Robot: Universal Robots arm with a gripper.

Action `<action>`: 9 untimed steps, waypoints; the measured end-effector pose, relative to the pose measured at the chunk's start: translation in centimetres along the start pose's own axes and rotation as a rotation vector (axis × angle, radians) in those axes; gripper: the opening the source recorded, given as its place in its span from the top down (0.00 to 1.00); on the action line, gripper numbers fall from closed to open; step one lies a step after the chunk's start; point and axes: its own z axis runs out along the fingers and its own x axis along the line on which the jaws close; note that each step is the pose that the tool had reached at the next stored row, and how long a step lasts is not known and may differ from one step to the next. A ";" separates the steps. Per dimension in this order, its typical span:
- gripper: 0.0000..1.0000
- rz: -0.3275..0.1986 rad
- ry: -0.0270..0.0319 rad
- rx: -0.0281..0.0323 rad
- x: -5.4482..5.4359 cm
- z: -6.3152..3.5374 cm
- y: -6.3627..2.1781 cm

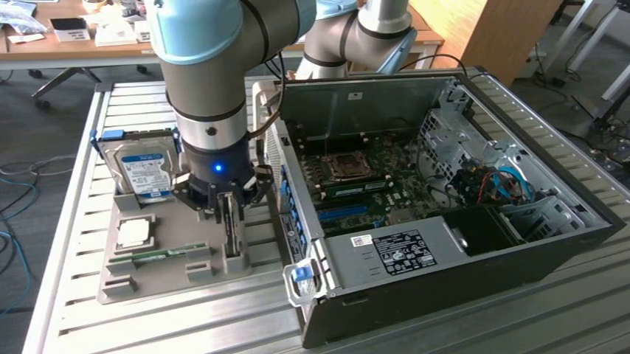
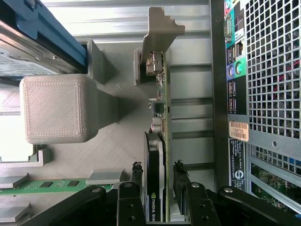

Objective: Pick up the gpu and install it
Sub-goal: 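Pick up the gpu and move the gpu toward the slot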

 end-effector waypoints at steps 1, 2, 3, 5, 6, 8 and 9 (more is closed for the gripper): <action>0.59 0.000 0.0000 -0.0001 0.0 0.00 0.00; 0.59 0.000 0.0000 0.0000 0.0 0.00 0.00; 0.59 0.000 0.0000 0.0000 0.0 0.00 0.00; 0.59 0.000 0.0000 0.0000 0.0 0.00 0.00; 0.61 0.000 0.0000 0.0000 0.0 0.00 0.00; 0.73 0.000 0.0001 0.0000 0.0 0.00 0.00; 0.73 0.000 0.0000 0.0000 0.0 0.00 0.00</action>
